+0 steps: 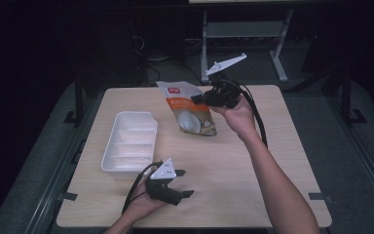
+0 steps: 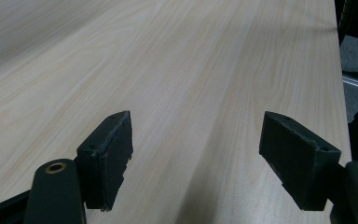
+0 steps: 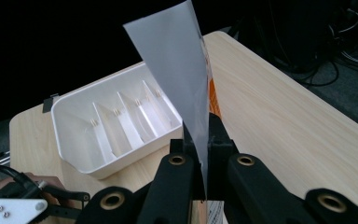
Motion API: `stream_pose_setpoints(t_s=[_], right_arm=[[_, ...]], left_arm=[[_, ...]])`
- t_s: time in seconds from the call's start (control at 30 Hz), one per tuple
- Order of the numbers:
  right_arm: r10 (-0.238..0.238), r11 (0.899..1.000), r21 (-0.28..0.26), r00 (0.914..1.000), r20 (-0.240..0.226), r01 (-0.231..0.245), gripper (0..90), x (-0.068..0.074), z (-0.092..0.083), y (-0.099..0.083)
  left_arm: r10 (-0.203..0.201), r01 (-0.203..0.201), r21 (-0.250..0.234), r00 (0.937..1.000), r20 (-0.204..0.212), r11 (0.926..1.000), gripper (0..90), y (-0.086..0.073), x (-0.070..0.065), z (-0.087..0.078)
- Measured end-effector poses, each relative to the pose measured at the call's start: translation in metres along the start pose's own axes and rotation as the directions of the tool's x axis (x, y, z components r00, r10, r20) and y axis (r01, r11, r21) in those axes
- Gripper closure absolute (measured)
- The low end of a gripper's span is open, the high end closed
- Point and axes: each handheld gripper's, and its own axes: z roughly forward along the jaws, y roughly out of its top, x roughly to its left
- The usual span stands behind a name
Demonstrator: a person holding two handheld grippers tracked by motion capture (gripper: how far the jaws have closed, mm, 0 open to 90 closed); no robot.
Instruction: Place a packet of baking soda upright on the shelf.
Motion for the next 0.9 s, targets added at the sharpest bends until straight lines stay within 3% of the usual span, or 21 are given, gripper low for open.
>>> stream_pose_setpoints(t_s=[0.33,0.53,0.9], right_arm=[[-0.035,0.999,-0.01,0.9985,-0.041,0.035,89.8,0.015,0.02,0.023],[-0.068,0.998,-0.015,0.9942,-0.083,0.067,89.7,0.028,0.041,0.041],[-0.102,0.995,-0.007,0.9851,-0.139,0.102,89.7,0.045,0.078,0.058]], left_arm=[[0.01,-0.01,0.002,0.9999,0.006,0.9999,25.0,0.0,-0.001,0.001],[0.003,-0.003,-0.001,1.0,0.008,1.0,25.0,0.0,0.001,0.0],[-0.008,0.008,-0.004,0.9999,0.012,1.0,25.0,-0.001,0.002,0.0]])
